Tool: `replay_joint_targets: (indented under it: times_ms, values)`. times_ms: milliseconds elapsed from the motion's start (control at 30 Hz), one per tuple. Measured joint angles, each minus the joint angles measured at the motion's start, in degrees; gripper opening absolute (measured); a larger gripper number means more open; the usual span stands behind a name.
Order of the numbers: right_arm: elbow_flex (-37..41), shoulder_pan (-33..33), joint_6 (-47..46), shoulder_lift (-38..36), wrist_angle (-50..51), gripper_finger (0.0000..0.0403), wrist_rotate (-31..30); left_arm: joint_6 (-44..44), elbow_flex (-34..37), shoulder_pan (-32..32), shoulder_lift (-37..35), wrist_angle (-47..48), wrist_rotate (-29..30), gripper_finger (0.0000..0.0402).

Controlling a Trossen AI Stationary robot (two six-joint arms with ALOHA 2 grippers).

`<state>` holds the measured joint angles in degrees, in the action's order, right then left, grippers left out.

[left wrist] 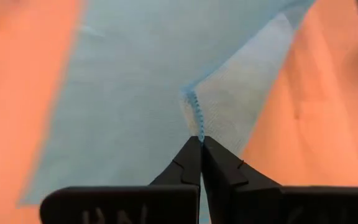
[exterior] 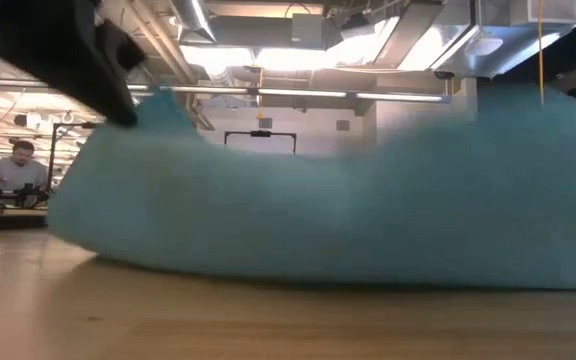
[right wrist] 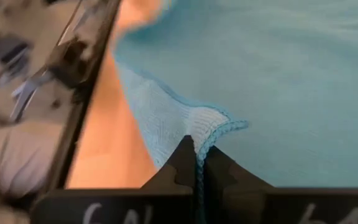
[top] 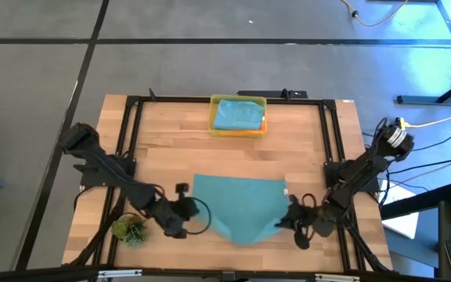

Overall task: Fold microfiber towels
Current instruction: Fold the blue microfiber cloth

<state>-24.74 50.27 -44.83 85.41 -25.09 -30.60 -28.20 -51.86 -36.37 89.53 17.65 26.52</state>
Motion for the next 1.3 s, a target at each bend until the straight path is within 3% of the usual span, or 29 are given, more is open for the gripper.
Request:
replay_joint_targets:
  times_ms: [167,333,600,900,1300]
  values:
    - [7.97,3.36,-9.01,-5.53,-0.28,0.0002,-12.60,-6.72,-0.02,-2.75,-5.78,9.84,12.74,0.0000]
    - [13.43,3.45,-16.60,-7.72,-0.52,0.0001,-19.49,-14.06,0.39,-0.84,-6.37,18.74,16.79,0.0000]
    - [14.96,-0.66,-16.32,-7.68,-0.03,0.0001,-22.65,-14.71,6.00,7.90,-5.43,15.93,14.30,0.0000]
    - [14.94,-7.57,-15.31,-7.66,2.26,0.0003,-21.89,-4.31,11.74,17.08,-5.43,2.04,6.74,0.0000]
    - [14.94,-11.81,-16.64,-7.55,5.89,0.0002,-18.72,-4.45,14.77,21.32,-5.43,1.03,1.83,0.0000]
